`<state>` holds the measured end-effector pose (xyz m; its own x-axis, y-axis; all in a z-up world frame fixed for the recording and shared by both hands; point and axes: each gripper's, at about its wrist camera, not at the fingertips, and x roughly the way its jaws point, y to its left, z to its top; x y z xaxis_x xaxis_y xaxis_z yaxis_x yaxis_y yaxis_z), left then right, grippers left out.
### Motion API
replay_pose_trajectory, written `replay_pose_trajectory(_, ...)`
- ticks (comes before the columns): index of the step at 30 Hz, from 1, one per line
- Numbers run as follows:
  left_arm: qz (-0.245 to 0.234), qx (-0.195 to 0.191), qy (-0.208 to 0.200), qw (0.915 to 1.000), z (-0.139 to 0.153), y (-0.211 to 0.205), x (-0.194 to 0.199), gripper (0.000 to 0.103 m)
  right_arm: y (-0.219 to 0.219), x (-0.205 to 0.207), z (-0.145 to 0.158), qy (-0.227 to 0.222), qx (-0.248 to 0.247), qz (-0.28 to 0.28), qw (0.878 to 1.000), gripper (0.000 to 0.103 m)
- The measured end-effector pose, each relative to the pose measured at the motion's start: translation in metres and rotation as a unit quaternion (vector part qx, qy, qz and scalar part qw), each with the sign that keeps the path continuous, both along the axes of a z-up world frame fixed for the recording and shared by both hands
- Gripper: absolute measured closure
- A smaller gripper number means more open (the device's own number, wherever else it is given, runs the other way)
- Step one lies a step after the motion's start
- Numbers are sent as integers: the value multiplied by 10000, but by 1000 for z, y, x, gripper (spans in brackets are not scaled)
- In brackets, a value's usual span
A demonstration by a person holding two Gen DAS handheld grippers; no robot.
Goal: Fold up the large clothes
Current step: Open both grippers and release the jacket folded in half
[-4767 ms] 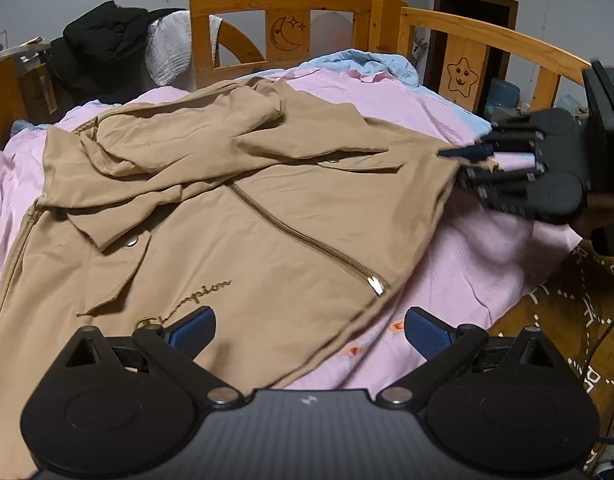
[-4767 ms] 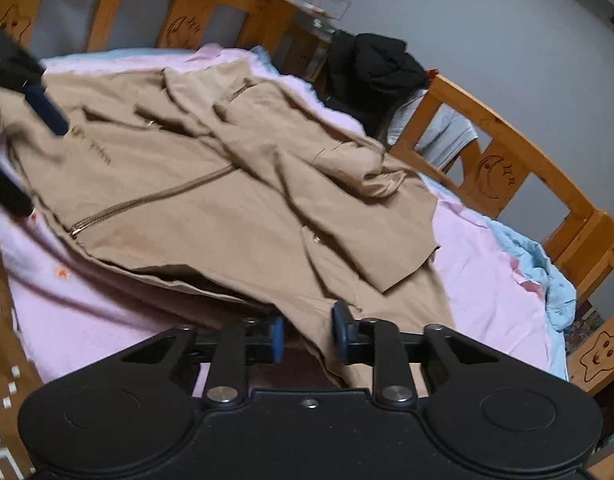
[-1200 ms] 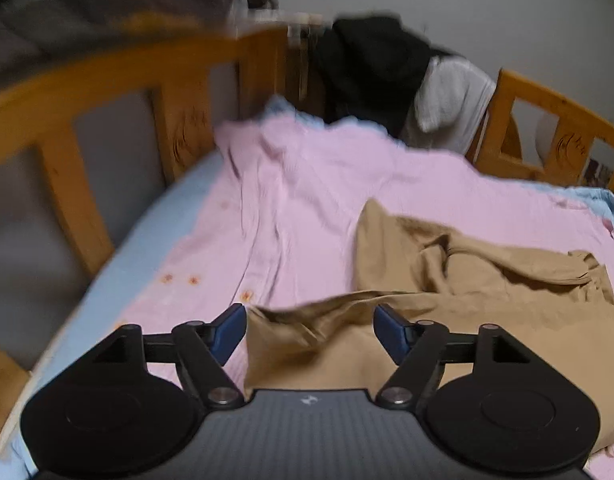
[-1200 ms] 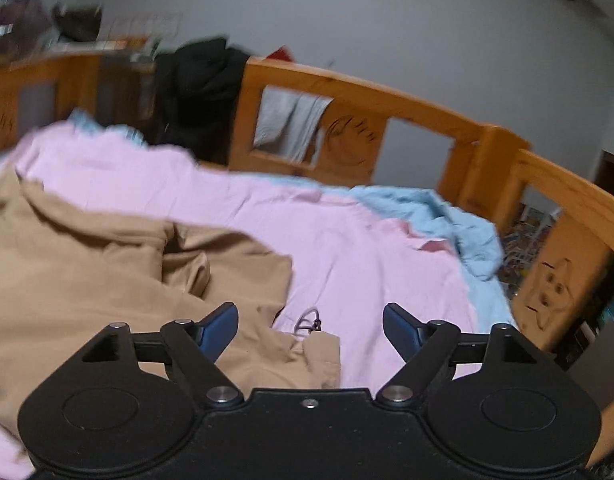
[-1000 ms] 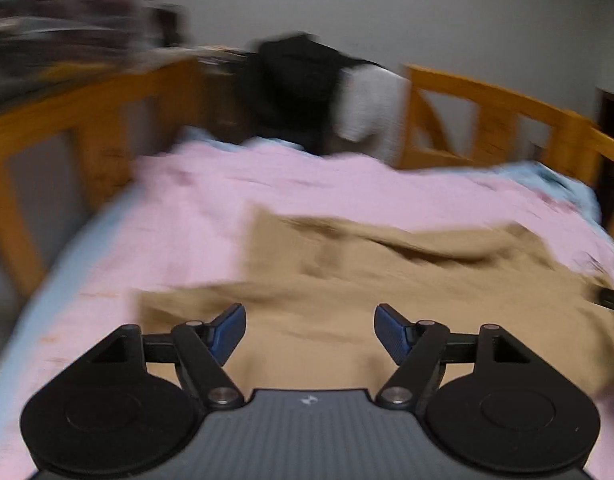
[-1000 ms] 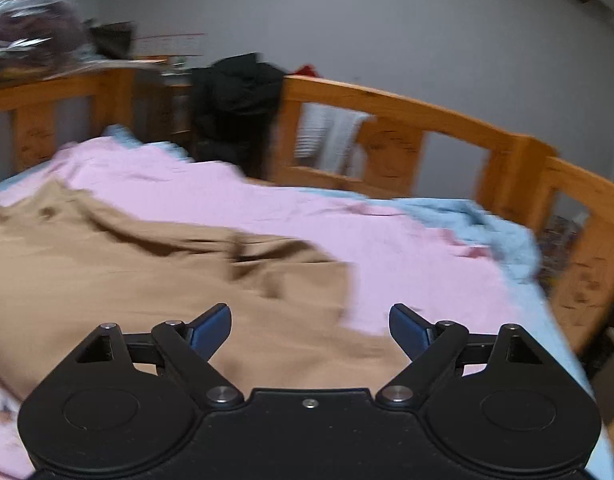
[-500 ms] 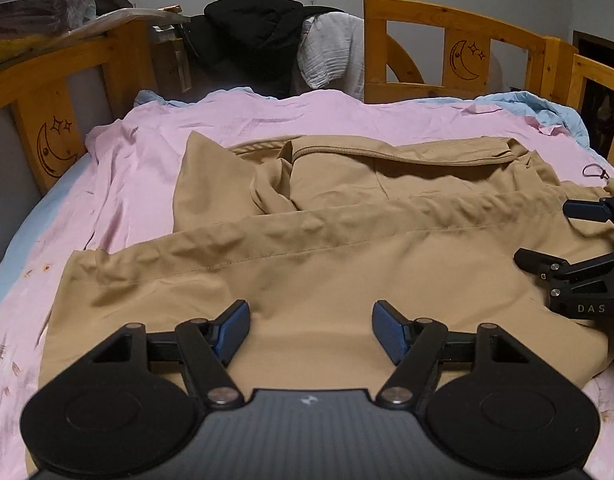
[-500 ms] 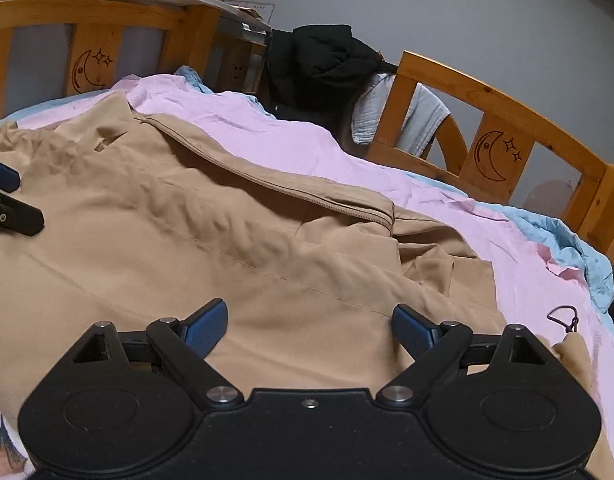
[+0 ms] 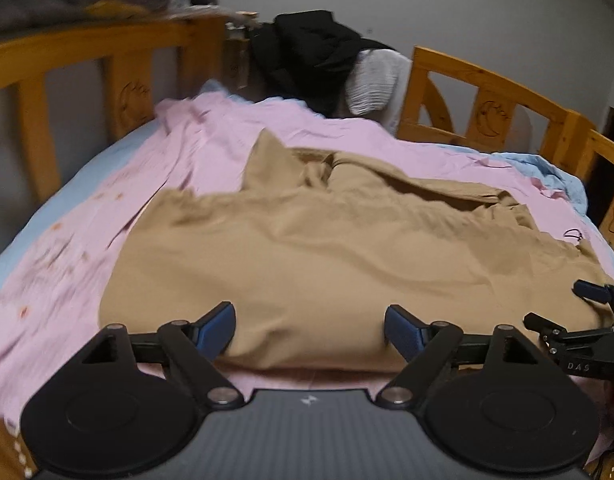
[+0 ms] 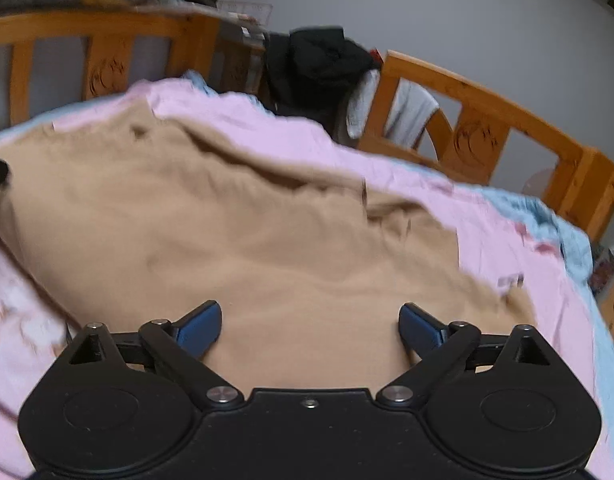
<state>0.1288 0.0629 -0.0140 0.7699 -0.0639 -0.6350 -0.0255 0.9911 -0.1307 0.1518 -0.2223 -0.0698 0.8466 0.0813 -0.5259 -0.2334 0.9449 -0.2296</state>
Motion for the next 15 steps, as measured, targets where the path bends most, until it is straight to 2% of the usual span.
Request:
replay_pose_trajectory(3,188,-200,70,9996,0,4,-6,17,5,1,-2,-46,-135,-55,9999,2)
replay_pose_trajectory(7,425,-856,70,9954,1,15,-21,16,-3,-2,11,72,139,-123,9998,4)
replay_pose_trajectory(11,542,-1647,350,9842,-12,28,-20,16,-24,-18,33,166,788,-303,9963,2)
replay_pose_trajectory(15,953,-2159,274,9714,-19,44,-7,16,-32,-29,38,174,897,-334,9953,1)
